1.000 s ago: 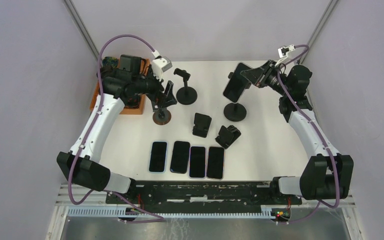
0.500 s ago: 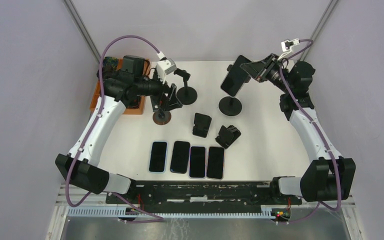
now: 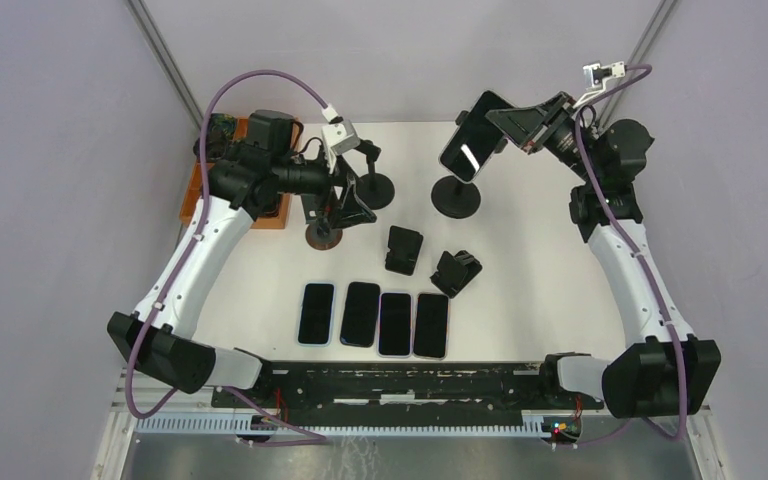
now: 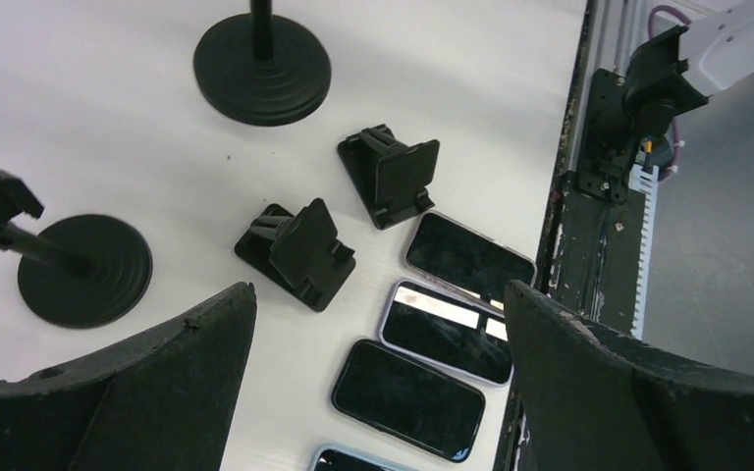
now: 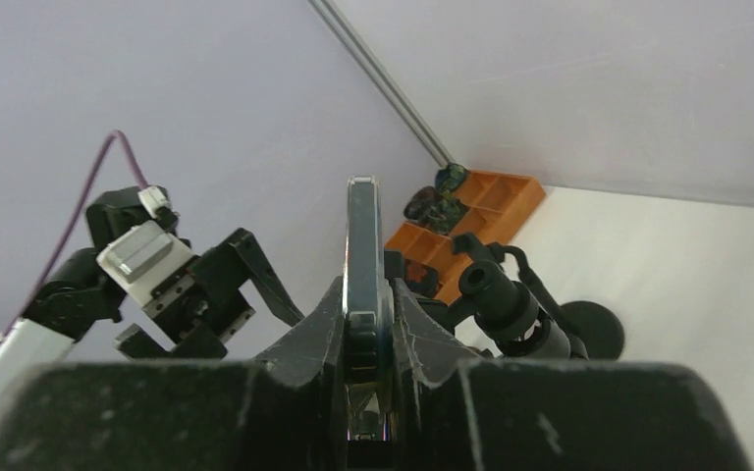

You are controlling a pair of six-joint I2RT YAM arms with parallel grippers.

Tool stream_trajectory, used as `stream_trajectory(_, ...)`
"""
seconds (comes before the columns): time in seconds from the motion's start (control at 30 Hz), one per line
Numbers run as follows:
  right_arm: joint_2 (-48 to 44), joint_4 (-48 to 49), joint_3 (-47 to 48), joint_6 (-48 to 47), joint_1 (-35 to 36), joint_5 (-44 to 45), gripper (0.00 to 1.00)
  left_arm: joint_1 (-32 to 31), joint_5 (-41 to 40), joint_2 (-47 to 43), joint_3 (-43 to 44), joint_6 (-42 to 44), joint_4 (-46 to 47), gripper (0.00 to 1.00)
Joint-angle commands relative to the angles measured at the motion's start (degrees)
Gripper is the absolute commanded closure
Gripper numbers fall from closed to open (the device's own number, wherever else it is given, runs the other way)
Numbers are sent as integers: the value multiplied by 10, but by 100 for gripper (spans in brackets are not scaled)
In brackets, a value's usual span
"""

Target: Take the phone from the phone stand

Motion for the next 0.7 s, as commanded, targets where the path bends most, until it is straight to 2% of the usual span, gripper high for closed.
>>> stream_trajectory(0.0,-44,159,47,95,1,-16,100,-9,61,-4,28,24,42,0)
stream_trajectory(0.17,-59,248,5,187,19,-30,100,-14,94,-1,28,41,90,0)
stream_trajectory(0.4,-63,277,-16,210,114,-24,100,-39,120,-3,17,28,185,0)
stream_trajectory(0.67,-51,334,-30,239,192,-3,100,-73,112,-24,-1,42,187,0)
